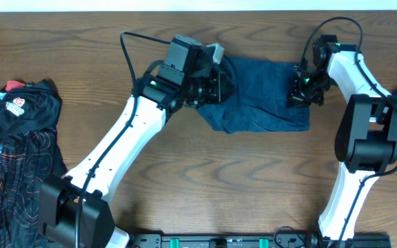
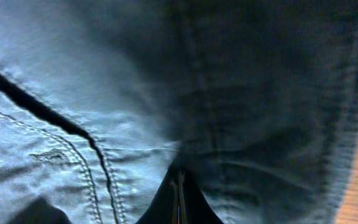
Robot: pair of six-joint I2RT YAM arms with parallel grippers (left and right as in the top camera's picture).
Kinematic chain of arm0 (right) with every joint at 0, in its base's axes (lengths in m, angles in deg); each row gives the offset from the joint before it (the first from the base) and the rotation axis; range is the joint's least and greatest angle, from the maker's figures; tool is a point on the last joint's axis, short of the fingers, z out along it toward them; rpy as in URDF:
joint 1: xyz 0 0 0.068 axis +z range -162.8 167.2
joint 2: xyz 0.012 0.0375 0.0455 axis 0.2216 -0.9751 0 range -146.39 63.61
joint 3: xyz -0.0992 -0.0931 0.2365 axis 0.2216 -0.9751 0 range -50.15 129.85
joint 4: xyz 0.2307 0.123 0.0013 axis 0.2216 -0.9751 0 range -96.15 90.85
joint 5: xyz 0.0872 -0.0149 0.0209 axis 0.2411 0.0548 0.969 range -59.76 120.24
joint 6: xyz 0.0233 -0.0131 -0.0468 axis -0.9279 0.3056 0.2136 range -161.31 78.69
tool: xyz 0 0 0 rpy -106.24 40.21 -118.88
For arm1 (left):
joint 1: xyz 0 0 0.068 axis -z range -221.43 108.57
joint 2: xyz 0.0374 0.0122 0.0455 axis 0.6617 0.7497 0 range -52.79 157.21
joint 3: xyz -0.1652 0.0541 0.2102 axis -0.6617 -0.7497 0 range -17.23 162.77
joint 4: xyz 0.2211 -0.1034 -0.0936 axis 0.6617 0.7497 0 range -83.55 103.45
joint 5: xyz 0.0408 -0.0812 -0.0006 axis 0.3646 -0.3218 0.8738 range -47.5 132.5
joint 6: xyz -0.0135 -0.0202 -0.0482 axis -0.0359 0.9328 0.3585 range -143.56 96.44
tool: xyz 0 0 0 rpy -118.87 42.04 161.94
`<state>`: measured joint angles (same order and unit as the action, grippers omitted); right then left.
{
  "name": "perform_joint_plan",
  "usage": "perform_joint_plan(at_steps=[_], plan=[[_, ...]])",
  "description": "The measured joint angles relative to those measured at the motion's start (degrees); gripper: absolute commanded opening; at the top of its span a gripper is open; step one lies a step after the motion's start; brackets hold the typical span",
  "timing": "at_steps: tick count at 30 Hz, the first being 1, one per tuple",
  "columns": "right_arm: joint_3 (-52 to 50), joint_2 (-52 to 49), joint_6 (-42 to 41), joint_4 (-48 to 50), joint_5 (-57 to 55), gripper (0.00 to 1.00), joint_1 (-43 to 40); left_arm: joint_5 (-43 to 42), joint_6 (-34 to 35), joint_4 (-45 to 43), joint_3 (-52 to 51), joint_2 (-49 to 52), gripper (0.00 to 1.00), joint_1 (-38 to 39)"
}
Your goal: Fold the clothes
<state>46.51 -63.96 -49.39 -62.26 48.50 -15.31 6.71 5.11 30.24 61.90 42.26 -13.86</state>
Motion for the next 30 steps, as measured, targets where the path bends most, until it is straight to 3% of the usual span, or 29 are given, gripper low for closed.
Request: perform_joint_plan(at_steps=[13,30], plan=[[0.0,0.0,0.0,-0.3,0.0,0.01,2.3,0.6,5.5,-8.2,0.0,5.6,0.06,4.9],[0.0,0.0,0.0,-1.7,-1.4,0.02,2.2,0.0,6.1,-13.2,0.0,10.6,0.06,9.6]])
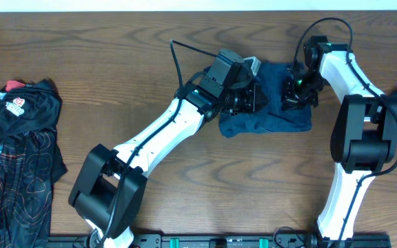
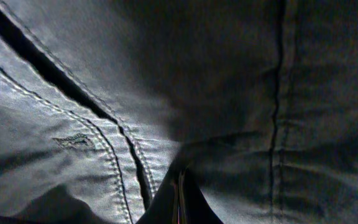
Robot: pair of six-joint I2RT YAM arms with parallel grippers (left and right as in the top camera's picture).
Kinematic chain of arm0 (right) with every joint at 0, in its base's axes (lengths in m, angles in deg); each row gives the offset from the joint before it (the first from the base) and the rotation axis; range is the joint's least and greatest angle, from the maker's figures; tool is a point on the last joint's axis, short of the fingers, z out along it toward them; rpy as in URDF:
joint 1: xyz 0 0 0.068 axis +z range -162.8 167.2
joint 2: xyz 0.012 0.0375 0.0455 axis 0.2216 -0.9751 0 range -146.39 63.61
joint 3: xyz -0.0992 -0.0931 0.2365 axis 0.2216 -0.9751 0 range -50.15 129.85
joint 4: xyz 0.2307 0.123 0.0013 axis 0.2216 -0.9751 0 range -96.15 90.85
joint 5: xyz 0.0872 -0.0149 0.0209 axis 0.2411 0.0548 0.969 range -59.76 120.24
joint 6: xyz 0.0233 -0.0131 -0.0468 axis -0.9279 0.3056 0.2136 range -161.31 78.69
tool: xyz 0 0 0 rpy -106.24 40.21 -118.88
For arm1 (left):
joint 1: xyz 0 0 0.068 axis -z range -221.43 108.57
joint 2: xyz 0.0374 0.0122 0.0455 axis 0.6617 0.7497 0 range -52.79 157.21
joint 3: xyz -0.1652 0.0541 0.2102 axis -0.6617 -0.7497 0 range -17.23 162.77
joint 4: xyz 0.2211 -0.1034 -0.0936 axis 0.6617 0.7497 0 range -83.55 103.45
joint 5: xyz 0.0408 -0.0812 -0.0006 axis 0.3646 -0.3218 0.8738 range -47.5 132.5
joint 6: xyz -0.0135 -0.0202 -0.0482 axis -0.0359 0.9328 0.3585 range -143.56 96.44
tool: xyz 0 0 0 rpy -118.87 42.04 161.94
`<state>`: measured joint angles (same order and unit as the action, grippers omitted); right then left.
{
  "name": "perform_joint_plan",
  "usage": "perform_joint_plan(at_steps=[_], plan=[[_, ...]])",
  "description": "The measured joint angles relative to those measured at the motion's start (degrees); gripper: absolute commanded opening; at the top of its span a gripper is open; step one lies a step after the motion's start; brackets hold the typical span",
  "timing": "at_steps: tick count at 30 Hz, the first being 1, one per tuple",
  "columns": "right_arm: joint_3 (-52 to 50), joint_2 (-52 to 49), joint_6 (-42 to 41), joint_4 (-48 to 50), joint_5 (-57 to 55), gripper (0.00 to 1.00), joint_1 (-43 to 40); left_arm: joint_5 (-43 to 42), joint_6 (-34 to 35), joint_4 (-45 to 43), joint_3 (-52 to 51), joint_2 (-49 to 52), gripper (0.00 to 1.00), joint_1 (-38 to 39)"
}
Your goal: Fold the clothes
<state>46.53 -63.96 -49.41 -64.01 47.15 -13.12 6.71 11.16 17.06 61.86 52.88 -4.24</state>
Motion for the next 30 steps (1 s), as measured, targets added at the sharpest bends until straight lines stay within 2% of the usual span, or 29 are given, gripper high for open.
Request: perform_joint_plan(at_steps=[4,8,12,24,30], plan=[[0.3,0.0,-0.1,-0.8,0.0,0.15,-0.2,0.0,0.0,0.7,0.0,0.0,0.06,0.0],[3.5,0.0,0.1,-2.1,-0.2,0.18,-0.7,0.0,0.0,0.9,0.0,0.0,0.06,0.0],[11.1,0.3,0.1,-5.8,-1.4,0.24,-1.1,0.0,0.0,1.0,0.0,0.3,0.06,0.1],[46.4,5.0,0.1,-24.6,-9.5,0.28,-1.0,1.2,-2.6,0.7,0.0,2.1,0.06,3.5],[57.2,5.4,0.1,-30.8,-10.3,0.25,-1.0,1.7,-3.3,-0.9,0.0,7.4,0.06,6.0]])
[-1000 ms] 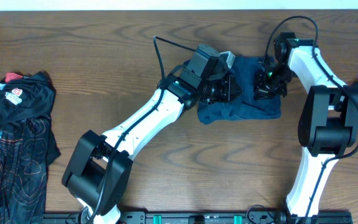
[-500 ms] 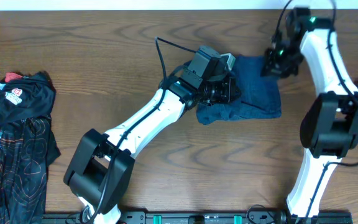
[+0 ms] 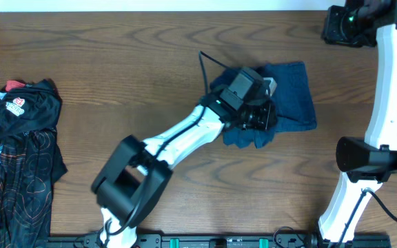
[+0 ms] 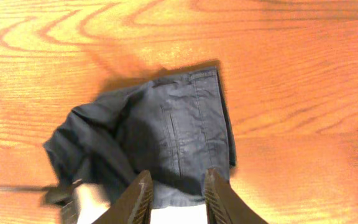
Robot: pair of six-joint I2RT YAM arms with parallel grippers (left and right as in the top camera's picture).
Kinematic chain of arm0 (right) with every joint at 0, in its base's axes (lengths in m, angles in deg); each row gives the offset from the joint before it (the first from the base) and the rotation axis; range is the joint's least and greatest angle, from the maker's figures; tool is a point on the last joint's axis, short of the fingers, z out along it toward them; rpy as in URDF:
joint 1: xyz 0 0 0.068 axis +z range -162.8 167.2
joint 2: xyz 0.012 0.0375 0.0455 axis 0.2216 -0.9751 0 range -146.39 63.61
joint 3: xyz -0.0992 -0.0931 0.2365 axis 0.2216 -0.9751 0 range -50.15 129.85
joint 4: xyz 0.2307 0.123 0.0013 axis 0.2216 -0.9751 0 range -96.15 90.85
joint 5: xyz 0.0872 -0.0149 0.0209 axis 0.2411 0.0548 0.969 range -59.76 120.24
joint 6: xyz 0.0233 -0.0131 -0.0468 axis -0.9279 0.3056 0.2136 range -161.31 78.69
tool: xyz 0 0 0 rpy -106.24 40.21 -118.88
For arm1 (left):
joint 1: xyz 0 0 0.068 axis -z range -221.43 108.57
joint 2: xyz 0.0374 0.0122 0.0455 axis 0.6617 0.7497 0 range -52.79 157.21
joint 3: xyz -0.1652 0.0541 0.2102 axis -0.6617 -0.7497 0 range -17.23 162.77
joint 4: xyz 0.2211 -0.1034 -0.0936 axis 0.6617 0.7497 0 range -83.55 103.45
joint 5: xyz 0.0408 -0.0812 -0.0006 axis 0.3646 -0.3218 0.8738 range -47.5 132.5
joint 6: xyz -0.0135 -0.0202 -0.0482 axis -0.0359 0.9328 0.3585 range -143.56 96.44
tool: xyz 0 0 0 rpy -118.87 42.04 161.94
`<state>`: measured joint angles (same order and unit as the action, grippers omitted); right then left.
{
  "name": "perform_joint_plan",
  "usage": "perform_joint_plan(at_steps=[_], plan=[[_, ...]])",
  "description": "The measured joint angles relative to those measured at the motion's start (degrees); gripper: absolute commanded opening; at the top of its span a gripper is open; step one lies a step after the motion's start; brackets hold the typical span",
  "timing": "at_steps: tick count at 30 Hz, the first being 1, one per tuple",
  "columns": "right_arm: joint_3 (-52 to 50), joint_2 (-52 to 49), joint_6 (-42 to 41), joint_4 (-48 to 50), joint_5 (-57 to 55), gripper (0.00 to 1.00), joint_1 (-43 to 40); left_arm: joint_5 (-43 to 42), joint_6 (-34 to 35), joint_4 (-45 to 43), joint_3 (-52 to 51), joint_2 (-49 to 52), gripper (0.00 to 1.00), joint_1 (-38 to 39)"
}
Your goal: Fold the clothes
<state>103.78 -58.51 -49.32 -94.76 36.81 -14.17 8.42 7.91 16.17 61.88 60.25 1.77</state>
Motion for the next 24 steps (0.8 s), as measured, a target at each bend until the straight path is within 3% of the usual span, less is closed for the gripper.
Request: perform_joint_plan(at_steps=[6,17,24], plan=[[2.1,0.0,0.0,-1.5,-0.2,0.2,0.0,0.0,0.0,-0.9,0.0,4.4,0.06,0.6],[2.1,0.0,0.0,-1.5,-0.2,0.2,0.0,-1.0,-0.4,0.8,2.8,4.6,0.06,0.5],[0.7,0.0,0.0,-1.5,-0.2,0.18,0.0,2.5,-3.2,13.0,4.3,0.2,0.06,-2.8]])
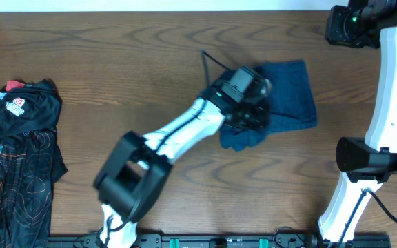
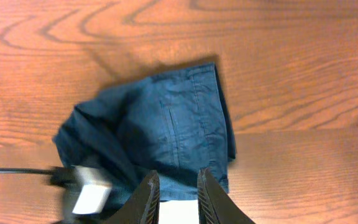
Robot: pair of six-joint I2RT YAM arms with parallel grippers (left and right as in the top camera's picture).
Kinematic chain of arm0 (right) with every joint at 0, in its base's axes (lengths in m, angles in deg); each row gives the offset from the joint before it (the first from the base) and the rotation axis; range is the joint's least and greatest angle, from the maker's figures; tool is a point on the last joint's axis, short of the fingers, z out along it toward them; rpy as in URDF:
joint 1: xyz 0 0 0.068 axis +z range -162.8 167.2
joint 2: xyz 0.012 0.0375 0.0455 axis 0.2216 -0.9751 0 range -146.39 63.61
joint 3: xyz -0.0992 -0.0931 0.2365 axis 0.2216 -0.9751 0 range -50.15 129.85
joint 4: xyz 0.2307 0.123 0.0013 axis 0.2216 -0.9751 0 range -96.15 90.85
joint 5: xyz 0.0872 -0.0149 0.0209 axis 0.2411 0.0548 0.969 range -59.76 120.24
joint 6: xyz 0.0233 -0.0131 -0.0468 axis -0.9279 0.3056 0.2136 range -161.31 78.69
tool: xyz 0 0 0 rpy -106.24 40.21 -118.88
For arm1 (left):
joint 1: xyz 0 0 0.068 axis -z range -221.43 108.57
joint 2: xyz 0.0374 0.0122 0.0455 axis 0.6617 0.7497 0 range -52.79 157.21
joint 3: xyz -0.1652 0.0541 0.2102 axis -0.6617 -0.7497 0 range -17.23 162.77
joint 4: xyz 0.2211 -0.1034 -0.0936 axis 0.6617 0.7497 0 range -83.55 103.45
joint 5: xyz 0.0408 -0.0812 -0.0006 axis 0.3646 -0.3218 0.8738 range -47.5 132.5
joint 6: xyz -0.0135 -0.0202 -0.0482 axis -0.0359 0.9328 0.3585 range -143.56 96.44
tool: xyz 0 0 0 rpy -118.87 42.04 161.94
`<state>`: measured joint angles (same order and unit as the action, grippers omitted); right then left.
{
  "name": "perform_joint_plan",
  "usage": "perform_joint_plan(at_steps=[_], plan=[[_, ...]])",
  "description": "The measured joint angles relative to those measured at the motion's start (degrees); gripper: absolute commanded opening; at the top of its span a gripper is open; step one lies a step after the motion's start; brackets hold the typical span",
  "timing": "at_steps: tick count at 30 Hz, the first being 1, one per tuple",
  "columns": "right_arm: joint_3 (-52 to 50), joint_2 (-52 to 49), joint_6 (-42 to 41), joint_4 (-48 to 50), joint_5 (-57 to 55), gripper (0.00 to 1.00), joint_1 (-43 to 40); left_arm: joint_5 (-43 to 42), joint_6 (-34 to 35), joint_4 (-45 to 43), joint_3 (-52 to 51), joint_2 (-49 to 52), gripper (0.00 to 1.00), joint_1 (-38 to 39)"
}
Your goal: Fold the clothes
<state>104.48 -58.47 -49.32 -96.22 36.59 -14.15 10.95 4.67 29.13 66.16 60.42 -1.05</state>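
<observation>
A blue denim garment (image 1: 291, 96) lies folded at the back middle of the wooden table (image 1: 116, 69). Its left part is bunched and darker. My left gripper (image 1: 252, 117) reaches across from the front and sits on that bunched part; its fingers are hidden under the wrist. The right arm is raised at the back right corner (image 1: 350, 24), well clear of the cloth. In the right wrist view the garment (image 2: 179, 124) lies far below, and my right gripper (image 2: 178, 182) stands open with nothing between its fingers.
A dark patterned shirt with a red patch (image 1: 16, 145) lies in a heap at the left edge. A sliver of dark blue cloth shows at the right edge of the right wrist view. A black rail (image 1: 219, 242) runs along the front.
My left gripper has shifted slightly left and back, and the bunched lower left part of the garment has shifted left with it. The right arm stays raised and open.
The garment lay spread wide, with my left gripper at its left end and the right gripper pressed on its right end. The left end was then over the middle. The right gripper then stood high and open, and the cloth is now a compact fold.
</observation>
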Motion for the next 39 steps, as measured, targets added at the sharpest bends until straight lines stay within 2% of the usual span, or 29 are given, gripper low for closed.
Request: perform_joint_plan(at_steps=[3,10,28,34,39], plan=[[-2.5,0.0,0.0,0.0,0.0,0.15,0.0,3.7,-1.2,7.7,0.2,-4.8,0.06,-4.8],[-5.7,0.0,0.1,0.0,0.0,0.15,0.0,7.8,-4.0,18.1,0.7,-10.1,0.06,-16.4],[-5.8,0.0,0.9,0.0,-0.2,0.16,2.6,9.5,-9.7,29.2,0.7,-10.1,0.06,-34.2],[-5.8,0.0,0.9,0.1,-0.2,0.18,4.0,10.7,-11.7,31.4,0.7,-10.2,0.06,-37.9],[-5.8,0.0,0.9,0.1,-0.8,0.18,4.4,11.5,-12.0,34.6,1.0,-10.9,0.06,-38.0]])
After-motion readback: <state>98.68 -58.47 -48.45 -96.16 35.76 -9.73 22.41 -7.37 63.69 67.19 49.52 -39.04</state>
